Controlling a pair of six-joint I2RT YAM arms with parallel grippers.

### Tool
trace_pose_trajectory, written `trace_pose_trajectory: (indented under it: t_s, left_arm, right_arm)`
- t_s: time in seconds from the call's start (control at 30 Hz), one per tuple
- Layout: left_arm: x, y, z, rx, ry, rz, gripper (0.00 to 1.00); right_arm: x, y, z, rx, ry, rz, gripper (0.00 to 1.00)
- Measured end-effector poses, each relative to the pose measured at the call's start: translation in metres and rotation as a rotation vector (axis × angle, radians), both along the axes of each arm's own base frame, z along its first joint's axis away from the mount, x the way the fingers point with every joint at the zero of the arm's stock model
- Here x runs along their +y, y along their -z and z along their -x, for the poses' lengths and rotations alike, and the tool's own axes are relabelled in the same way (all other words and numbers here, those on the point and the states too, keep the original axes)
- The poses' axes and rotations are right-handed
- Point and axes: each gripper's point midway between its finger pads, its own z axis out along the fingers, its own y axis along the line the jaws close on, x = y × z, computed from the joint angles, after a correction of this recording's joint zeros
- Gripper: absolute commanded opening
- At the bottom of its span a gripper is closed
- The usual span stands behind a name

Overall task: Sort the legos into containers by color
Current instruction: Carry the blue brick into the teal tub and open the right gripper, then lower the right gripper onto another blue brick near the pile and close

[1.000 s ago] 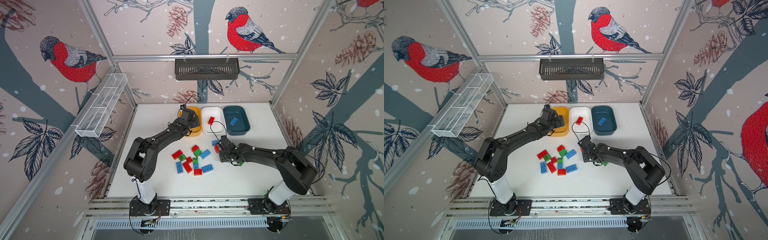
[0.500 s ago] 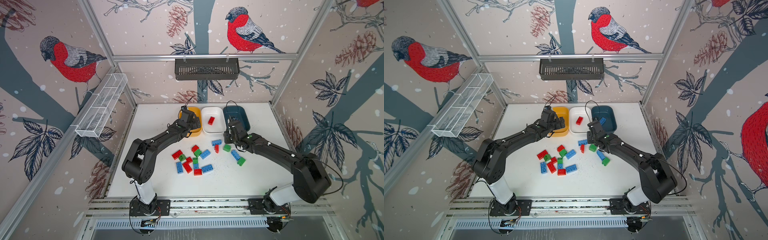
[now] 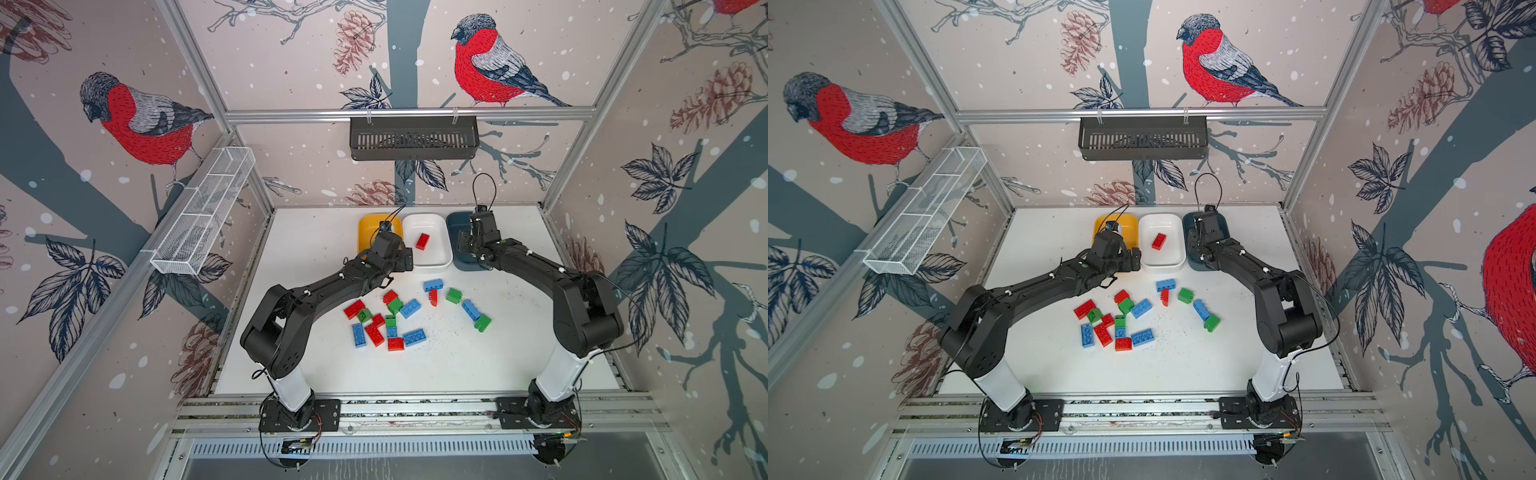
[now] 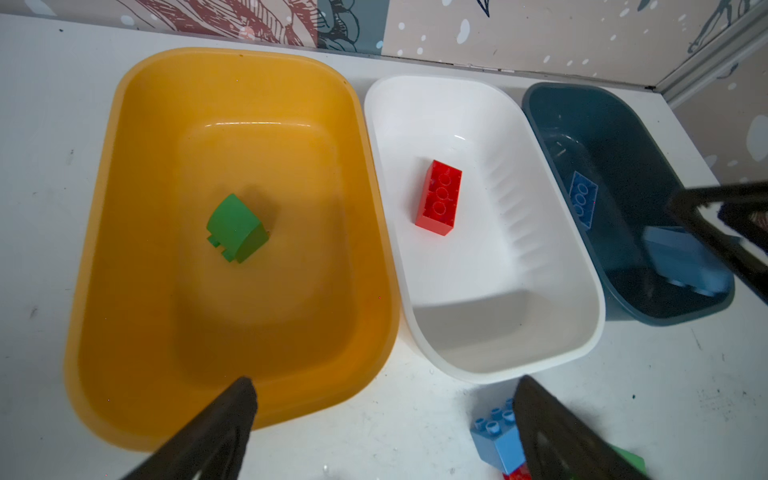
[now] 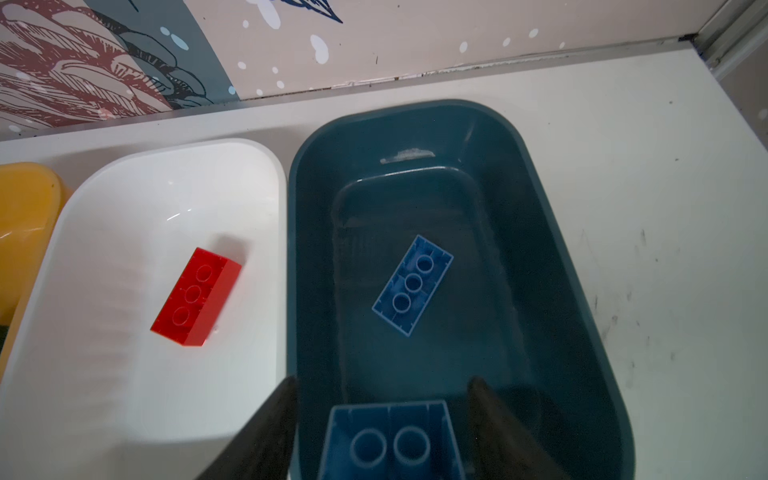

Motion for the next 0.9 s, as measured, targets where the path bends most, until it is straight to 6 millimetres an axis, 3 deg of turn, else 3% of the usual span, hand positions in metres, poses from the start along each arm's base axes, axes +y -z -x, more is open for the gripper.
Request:
trace_pose_trajectory:
  t_s: [0.17, 0.4, 0.67, 0.9]
  left_arm:
    - [0.002, 0.004, 0.004, -0.005, 0.009, -0.021, 0.97]
    - [-0.01, -0.002, 0.007, -0.03, 0.059, -0.023, 0.97]
    - [-0.016, -0.002, 0.004, -0.036, 0.068, -0.013, 0.97]
    - [-0.024, -0.001, 0.0, -0.039, 0.071, 0.034, 0.97]
  right_arm:
    - [0.0, 0.005, 0.006, 0.014, -0.001, 0.003, 0.84]
    - [-0.012, 0.009, 0.044, 0.051, 0.005, -0.008, 0.88]
    - [-0.001, 0.029, 0.118, 0.182, -0.14, -0.027, 0.87]
    - [0.004, 0.076, 0.185, 0.371, -0.229, -0.073, 0.83]
